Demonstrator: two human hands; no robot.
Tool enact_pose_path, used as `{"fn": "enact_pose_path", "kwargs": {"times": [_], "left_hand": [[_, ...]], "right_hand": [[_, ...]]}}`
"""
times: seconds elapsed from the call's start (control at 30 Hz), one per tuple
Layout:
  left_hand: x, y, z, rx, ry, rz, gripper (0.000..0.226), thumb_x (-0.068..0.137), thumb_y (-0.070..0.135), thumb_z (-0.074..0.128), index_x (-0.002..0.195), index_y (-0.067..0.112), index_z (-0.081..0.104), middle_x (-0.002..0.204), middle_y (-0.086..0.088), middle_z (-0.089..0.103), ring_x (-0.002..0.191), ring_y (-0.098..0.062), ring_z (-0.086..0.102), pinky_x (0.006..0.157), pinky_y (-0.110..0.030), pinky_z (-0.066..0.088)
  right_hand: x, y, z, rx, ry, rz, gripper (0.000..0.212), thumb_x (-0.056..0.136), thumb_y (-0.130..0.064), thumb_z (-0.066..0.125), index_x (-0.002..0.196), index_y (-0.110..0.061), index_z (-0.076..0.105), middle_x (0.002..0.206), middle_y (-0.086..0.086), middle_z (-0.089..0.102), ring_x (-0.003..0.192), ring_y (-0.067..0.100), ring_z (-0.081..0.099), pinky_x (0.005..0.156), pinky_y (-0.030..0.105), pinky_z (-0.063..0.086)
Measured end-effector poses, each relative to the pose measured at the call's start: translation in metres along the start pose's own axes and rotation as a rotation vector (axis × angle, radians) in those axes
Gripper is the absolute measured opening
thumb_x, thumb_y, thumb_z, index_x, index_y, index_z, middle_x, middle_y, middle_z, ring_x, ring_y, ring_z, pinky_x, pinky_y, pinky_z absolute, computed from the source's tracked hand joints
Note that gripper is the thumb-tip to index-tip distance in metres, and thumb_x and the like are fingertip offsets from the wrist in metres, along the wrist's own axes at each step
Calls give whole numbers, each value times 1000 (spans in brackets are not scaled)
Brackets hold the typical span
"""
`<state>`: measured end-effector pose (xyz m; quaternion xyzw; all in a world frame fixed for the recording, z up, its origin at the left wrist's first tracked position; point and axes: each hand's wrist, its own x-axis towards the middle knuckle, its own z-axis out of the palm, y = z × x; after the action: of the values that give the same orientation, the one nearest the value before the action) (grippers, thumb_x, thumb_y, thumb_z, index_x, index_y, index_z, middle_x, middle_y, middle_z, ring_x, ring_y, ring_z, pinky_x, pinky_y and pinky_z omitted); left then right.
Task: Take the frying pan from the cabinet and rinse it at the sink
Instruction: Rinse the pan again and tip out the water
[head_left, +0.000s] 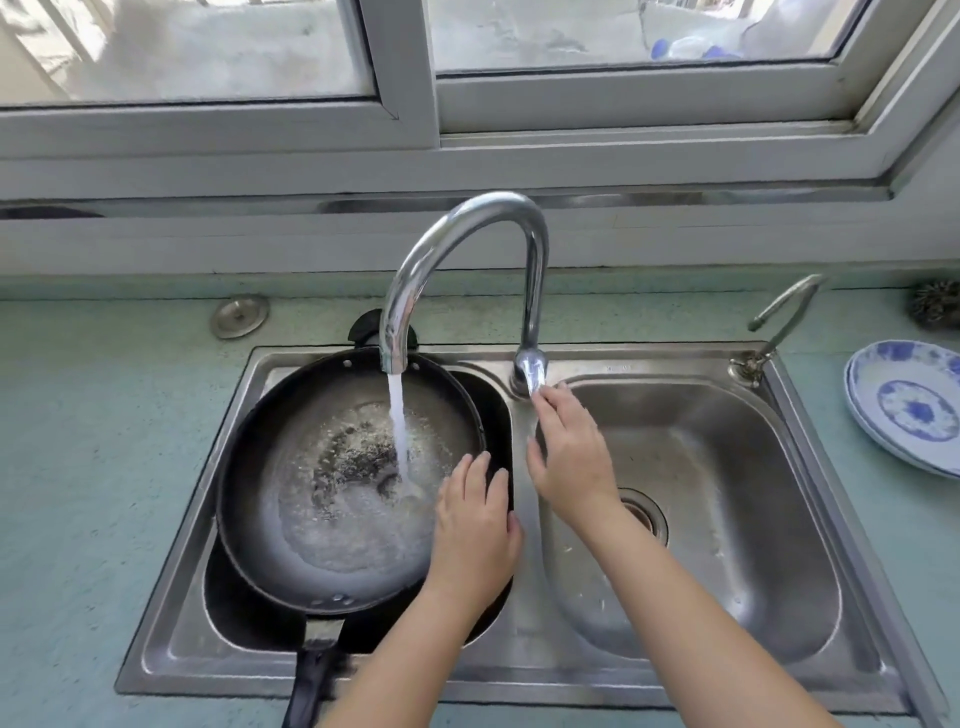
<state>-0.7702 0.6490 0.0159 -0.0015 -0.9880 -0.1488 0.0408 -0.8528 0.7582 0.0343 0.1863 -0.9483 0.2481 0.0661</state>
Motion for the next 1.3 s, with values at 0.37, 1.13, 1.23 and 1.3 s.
{"fn": "enact_pose_path", "kwargs": {"times": [0.37,1.13,1.23,1.3], "left_hand": [[-12,4,-7,-6,-20,-79,46,71,28,43,102,6,68,113,-17,67,106,-36,64,84,-48,55],[-131,-69,-48,-79,-61,-114,36,72,19,55,100,0,66,113,-23,64,102,-39,64,82,-48,54],[-157,-86,-50,-106,-66,-160,45,62,8,78,104,-3,65,113,-25,63,104,-41,63,84,-50,53],[-171,-95,-50,-127,-54,-193,48,64,7,76,108,-6,63,116,-27,61,105,-43,61,86,-50,52]], "right_hand": [[-10,3,13,-4,74,16,54,73,-20,44,124,-5,53,125,7,52,120,25,44,87,55,49],[-132,-107,28,186,-6,315,51,82,-31,40,122,-4,58,120,10,58,112,28,55,91,36,45],[-153,-131,40,213,-70,356,40,90,-21,50,127,-8,53,125,5,54,115,22,52,89,29,41],[-165,-145,47,245,-102,385,38,90,-19,52,126,-8,53,125,5,54,113,20,53,89,27,41]]}}
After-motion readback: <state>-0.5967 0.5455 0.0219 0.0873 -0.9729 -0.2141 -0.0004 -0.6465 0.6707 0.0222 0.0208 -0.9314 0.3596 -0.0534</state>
